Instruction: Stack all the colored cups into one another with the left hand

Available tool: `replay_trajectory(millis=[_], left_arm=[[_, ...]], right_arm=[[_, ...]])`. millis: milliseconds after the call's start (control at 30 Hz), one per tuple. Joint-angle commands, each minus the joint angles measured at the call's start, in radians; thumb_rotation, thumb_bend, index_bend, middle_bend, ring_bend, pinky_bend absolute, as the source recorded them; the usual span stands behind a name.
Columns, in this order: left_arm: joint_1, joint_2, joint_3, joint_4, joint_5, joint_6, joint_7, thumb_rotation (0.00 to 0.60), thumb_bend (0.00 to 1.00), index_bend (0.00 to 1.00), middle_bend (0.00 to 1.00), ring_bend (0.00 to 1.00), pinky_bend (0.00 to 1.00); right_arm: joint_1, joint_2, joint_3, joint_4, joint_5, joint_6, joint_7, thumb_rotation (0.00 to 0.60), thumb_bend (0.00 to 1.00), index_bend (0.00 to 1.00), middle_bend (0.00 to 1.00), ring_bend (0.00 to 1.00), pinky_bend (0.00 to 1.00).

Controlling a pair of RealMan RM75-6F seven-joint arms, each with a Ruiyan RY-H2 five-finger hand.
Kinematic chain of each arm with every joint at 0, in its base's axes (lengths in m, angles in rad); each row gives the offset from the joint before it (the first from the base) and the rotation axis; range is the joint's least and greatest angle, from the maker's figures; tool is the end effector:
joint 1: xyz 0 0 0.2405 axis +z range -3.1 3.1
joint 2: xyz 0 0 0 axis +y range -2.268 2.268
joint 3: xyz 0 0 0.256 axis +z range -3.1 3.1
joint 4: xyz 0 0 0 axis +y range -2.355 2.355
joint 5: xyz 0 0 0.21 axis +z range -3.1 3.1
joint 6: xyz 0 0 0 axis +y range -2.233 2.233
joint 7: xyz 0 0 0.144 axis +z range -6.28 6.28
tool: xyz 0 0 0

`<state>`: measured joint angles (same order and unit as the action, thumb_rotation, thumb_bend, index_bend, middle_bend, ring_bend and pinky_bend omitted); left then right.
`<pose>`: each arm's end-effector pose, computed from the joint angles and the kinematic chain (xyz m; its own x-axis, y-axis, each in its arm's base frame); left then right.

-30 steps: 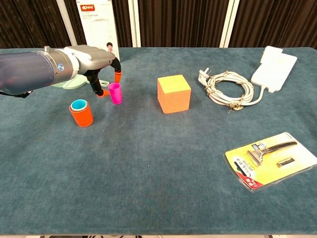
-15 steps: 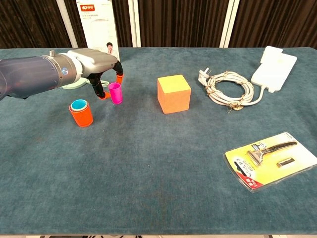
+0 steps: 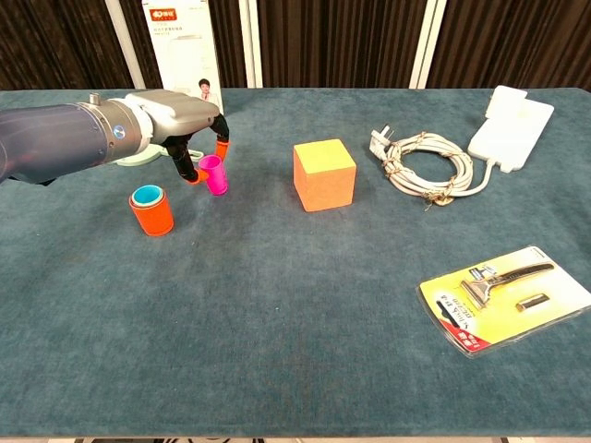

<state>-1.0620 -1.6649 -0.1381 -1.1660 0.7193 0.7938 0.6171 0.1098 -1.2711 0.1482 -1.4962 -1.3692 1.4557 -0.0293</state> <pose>-0.1176 0.4206 -0.0443 0.6949 0.2488 0.6747 0.7118 -0.3712 -0.5962 -0.3263 -0.2087 0.1378 0.3649 0.0695 0.9284 -0.9279 0.1087 0.3565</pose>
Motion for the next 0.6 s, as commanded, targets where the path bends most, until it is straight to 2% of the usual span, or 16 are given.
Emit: replay_trajectory(millis=[33,333,600], left_arm=[[0.005,0.030,-0.013,-0.051,0.015,0.016,-0.011,0.600,0.36,0.48,0.17,0.00,0.00],[0.032,0.220,-0.030,-0.335,0.047,0.107,0.016,0.600,0.36,0.47,0.18,0.00,0.00],[0.116,0.446,0.014,-0.584,0.095,0.141,-0.022,0.600,0.36,0.47,0.18,0.00,0.00]], right_arm=[[-0.001,0.001,-0.001,-0.001,0.000,0.000,0.000,0.600,0.40,0.13,0.07,0.09,0.07],[-0.001,0.002,-0.003,-0.008,-0.007,0.004,-0.002,0.600,0.40,0.13,0.07,0.09,0.07],[-0.003,0.006,-0.005,-0.021,-0.017,0.013,-0.008,0.600,0.40,0.13,0.07,0.09,0.07]])
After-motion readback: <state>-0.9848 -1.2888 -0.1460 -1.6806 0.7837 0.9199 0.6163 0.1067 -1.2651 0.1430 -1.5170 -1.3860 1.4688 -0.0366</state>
